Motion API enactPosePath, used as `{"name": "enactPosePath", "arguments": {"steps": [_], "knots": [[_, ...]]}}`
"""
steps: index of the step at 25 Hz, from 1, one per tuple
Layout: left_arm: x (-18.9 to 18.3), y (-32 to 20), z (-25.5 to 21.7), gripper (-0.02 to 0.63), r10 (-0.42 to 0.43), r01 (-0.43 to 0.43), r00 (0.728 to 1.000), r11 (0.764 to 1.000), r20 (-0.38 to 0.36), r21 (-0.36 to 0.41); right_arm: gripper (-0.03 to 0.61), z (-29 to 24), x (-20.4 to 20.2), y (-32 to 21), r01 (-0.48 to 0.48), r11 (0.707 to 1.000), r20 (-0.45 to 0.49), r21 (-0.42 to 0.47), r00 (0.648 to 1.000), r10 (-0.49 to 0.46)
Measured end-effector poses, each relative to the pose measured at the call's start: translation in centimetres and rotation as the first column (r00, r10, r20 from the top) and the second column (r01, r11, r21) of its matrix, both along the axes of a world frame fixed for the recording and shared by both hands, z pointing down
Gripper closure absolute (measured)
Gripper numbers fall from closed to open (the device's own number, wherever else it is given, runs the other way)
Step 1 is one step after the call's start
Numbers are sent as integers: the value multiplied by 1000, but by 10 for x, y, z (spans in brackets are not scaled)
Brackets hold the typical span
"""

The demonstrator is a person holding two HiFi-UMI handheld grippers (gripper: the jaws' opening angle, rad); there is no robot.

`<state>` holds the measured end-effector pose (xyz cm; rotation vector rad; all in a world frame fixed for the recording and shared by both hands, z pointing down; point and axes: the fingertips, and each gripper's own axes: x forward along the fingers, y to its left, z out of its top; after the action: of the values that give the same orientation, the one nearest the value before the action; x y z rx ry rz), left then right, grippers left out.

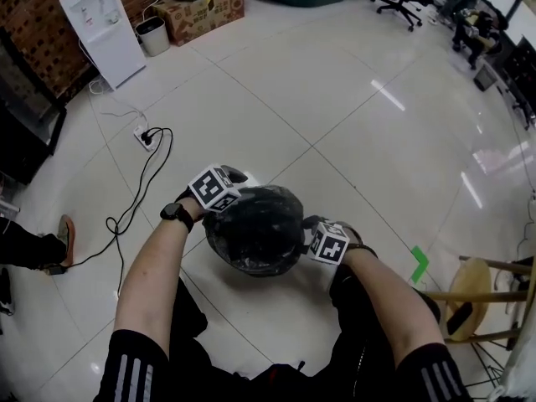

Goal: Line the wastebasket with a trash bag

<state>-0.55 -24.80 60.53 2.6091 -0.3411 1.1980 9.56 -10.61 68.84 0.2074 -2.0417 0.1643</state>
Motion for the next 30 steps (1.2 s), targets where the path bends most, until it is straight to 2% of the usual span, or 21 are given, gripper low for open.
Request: {"name": "enactPosePath", "arguments": {"steps": [2, 4, 7, 10, 13, 16, 22, 27, 30], "knots": [[9, 1, 3, 421, 33, -37, 998, 997, -54, -68, 319, 1, 0, -1, 10, 1000, 4, 3, 1000, -10], [13, 3, 3, 472, 70, -77, 994, 992, -79, -95, 319, 2, 1, -3, 17, 1000, 11, 1, 1000, -17], [12, 2, 12, 607, 115, -118, 993, 990, -40, -81, 319, 7, 2, -6, 25, 1000, 14, -7, 1000, -25], [6, -13, 23, 608, 91, -90, 996, 996, 9, -25, 319, 11, 3, -7, 25, 1000, 13, -12, 1000, -25], [-3, -38, 27, 608, 20, -21, 999, 999, 32, 48, 319, 10, 5, -11, 17, 1000, 17, -14, 1000, -17], [-11, -57, 38, 608, -24, 20, 998, 997, 54, 72, 321, 8, 6, -15, 18, 1000, 21, -11, 1000, -17], [-20, -61, 78, 609, -59, 58, 994, 998, 86, 19, 325, 2, 8, -17, 0, 1000, 55, -15, 999, 0], [-25, -61, 102, 609, -145, 145, 989, 984, 15, -105, 328, -10, 11, -17, -24, 999, 101, -36, 995, 28], [-30, -64, 106, 609, -160, 160, 987, 979, 11, -128, 328, -18, 14, -17, -60, 996, 147, -73, 987, 70]]}}
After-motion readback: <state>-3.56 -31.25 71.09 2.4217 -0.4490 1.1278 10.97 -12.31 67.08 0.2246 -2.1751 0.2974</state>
